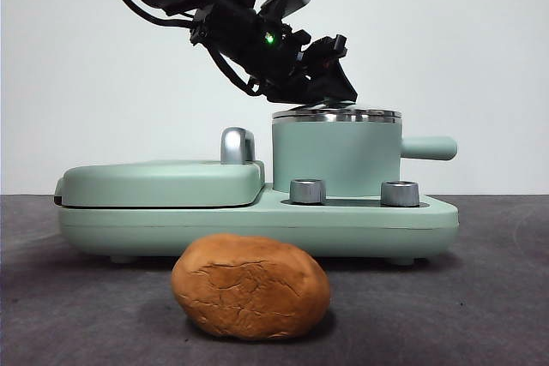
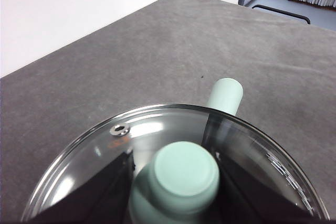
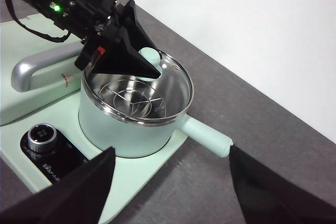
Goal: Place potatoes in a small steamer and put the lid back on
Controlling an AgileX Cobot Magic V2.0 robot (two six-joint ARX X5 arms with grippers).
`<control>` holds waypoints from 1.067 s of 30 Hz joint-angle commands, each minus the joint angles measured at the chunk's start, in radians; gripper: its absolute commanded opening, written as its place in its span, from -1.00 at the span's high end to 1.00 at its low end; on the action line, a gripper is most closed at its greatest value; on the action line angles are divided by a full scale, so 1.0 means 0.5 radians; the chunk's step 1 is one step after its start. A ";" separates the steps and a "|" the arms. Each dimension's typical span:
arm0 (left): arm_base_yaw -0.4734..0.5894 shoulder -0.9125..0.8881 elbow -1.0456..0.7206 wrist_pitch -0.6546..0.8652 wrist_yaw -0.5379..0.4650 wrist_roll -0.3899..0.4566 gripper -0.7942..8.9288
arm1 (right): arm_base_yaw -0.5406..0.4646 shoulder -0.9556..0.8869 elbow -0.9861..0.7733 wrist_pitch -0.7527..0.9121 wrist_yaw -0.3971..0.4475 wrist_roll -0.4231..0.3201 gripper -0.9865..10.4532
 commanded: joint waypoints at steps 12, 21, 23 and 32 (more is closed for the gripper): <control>-0.008 0.047 0.035 -0.035 -0.018 0.118 0.82 | 0.007 0.011 0.036 0.018 0.002 0.029 0.23; -0.007 -0.070 0.035 -0.030 -0.021 0.220 0.82 | 0.007 0.011 0.036 0.018 0.002 0.029 0.23; -0.007 -0.121 0.036 -0.025 -0.037 0.269 0.83 | 0.007 0.011 0.036 0.018 0.002 0.029 0.23; -0.002 -0.399 0.036 -0.054 -0.071 0.291 0.83 | 0.007 0.011 0.036 0.018 0.001 0.029 0.23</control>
